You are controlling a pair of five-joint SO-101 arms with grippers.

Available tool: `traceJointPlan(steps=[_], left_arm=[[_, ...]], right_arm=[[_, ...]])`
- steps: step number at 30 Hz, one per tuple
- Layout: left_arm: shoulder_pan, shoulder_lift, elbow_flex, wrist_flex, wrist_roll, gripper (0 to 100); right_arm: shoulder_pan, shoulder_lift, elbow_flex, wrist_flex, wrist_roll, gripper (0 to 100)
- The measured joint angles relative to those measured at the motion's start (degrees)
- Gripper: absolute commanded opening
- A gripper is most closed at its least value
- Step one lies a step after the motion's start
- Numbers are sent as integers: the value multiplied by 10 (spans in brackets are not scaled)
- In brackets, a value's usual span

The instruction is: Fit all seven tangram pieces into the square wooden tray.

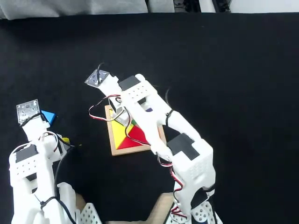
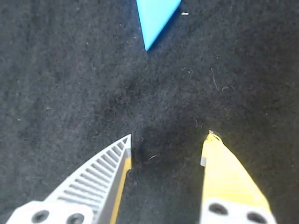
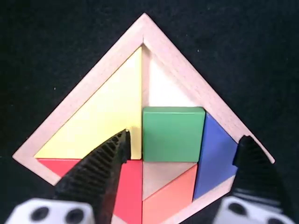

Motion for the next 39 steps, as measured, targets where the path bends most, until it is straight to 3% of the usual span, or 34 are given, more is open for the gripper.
traceJointPlan(steps=[6,9,16,25,34,39], left_arm=[[0,0,0,0,0,246],[0,0,0,0,0,246],[0,-1,2,0,0,246],[0,-1,4,0,0,246],[0,-1,4,0,0,247],[-9,-1,0,0,0,249]], right_arm=[[2,0,-58,36,0,5],[14,0,-80,36,-24,42],[18,49,-97,-11,-48,11],[18,129,-171,25,-50,11],[18,121,-174,50,-54,11],[43,32,-174,83,-69,11]])
